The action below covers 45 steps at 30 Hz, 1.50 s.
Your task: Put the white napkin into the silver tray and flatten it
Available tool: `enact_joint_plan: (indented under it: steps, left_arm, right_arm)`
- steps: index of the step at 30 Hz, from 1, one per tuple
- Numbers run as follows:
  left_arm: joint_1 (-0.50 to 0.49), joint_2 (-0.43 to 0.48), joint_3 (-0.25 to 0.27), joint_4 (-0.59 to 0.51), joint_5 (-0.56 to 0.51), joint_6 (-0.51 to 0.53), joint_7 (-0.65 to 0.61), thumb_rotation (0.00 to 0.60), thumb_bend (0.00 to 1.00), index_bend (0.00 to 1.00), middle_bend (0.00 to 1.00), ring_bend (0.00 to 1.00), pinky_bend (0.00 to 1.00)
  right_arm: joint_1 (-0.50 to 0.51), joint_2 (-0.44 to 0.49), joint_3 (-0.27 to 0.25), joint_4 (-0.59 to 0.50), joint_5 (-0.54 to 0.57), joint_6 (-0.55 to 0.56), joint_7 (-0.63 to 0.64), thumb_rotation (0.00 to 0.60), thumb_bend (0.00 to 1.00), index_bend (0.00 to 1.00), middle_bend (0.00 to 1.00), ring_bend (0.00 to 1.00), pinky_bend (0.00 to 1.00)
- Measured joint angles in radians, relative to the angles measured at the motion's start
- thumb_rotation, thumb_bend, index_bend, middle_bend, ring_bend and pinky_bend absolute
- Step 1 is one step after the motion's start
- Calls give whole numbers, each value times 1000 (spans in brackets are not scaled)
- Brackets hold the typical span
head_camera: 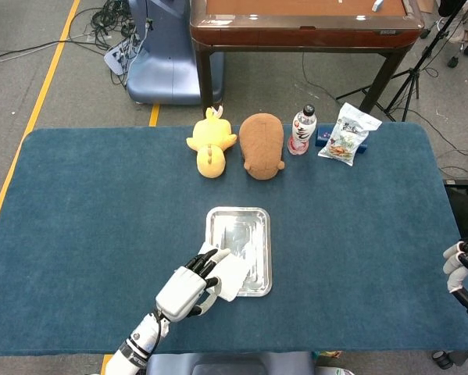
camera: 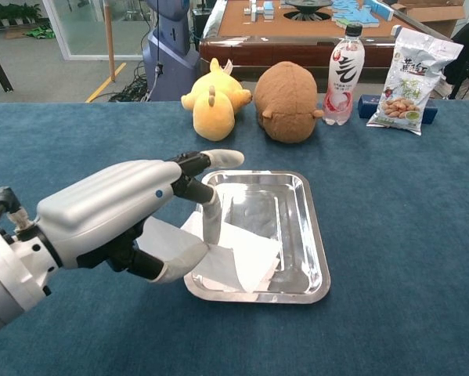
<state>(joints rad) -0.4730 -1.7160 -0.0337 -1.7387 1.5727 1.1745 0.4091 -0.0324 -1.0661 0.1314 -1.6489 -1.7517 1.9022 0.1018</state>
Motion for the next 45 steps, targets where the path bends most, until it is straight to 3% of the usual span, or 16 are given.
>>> enact_joint_plan:
  steps: [11,24,36,45]
  left_arm:
    - [-12,-30,-16,37,16,25,21,600,568,687,59,0,132]
    - [0,-98,-40,40,-40,58,124,600,568,689,59,0,132]
    - [-1,-132,-82,63,-91,81,133,600,568,692,62,0,132]
    - [2,-175,-114,128,-57,160,108,600,568,697,82,0,132]
  right_arm:
    - [-3,1,1,-2,-7,10,1,600,401,693,558,376,459]
    - [-8,2,3,-5,-16,26,5,600,401,693,558,376,458]
    - [-11,5,5,-7,-16,31,9,600,401,692,558,376,459]
    - [-11,5,7,-7,-17,35,14,600,401,692,558,376,459]
